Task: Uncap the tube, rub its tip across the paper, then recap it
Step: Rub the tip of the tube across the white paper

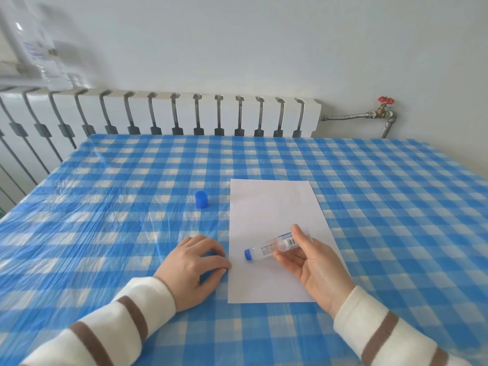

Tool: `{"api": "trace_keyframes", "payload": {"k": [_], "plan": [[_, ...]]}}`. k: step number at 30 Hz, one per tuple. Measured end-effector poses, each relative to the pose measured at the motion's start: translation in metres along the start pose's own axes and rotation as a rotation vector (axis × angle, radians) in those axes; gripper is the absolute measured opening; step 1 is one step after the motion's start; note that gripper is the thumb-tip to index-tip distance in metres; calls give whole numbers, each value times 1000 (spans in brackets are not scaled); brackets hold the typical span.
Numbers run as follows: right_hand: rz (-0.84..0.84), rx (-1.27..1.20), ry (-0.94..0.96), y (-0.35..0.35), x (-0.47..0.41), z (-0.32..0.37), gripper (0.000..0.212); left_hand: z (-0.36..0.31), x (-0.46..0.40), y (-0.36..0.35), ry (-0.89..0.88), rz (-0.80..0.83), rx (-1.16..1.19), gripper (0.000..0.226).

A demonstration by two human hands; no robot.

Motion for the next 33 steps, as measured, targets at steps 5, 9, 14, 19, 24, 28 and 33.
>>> {"api": "trace_keyframes", "payload": {"k": [5, 9, 14, 19, 24, 28, 33], "plan": [[-14, -1, 6, 13, 3, 4, 32, 0, 0, 0, -1, -11, 7, 22], [-30, -4, 14, 23, 6, 9, 37, 0, 0, 0, -3, -21, 10, 22], [-63, -20, 28, 39, 9, 16, 42, 0, 0, 0, -5, -21, 11, 22], [-90, -14, 44, 54, 11, 22, 45, 0, 1, 0, -7, -23, 14, 22], [-111, -25, 55, 66, 13, 28, 41, 0, 0, 0, -11, -31, 10, 28], [-138, -35, 66, 79, 15, 34, 39, 0, 0, 0, -18, -34, 14, 38], [-167, -39, 79, 101, 17, 41, 41, 0, 0, -1, -20, -44, 9, 40]]}}
Point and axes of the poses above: each hand's wrist, its own x-axis away from the middle knuckle, its own y-axis out of the back of the hand, z = x × y, the point moved 6 cm from there along -x, towards the middle knuckle, and after that the axes turned 12 degrees about -y, right-handed, at the moved point
